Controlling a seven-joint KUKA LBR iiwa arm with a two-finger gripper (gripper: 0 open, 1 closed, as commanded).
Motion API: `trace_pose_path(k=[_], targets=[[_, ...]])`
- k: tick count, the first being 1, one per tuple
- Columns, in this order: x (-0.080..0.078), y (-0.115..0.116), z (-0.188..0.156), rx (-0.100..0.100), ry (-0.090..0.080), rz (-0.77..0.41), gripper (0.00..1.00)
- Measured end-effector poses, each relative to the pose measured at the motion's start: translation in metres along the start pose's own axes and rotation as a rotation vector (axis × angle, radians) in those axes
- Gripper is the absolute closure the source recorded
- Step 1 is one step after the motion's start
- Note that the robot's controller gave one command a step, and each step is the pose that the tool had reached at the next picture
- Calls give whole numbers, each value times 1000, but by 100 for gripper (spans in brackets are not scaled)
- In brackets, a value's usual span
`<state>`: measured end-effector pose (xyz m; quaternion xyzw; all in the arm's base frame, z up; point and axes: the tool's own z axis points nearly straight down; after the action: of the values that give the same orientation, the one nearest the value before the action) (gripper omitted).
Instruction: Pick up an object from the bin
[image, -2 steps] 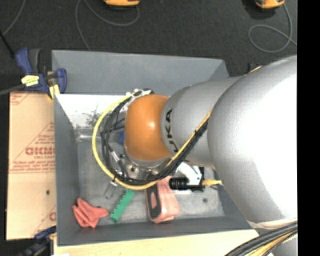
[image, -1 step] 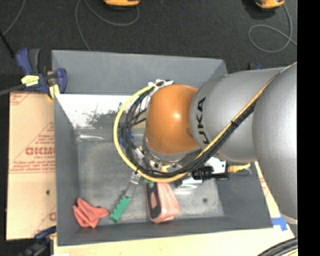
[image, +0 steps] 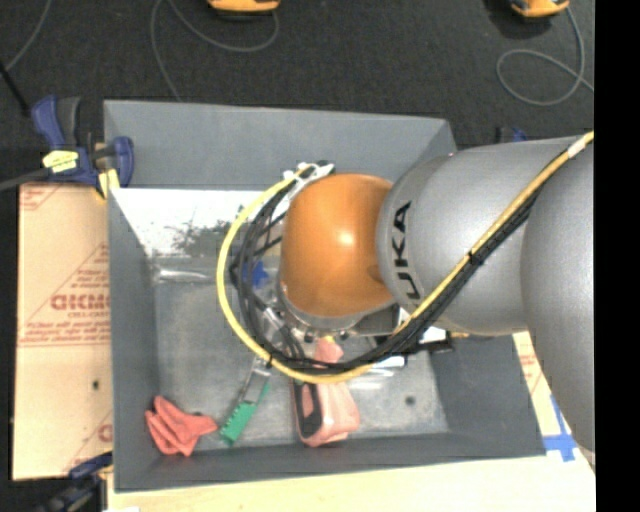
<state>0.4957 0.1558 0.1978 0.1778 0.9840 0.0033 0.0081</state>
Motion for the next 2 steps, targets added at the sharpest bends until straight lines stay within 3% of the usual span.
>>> trace_pose_path(k=[1, 2], targets=[[13, 9, 59, 3, 11, -131, 0], [16, -6, 84, 8, 14, -197, 0]])
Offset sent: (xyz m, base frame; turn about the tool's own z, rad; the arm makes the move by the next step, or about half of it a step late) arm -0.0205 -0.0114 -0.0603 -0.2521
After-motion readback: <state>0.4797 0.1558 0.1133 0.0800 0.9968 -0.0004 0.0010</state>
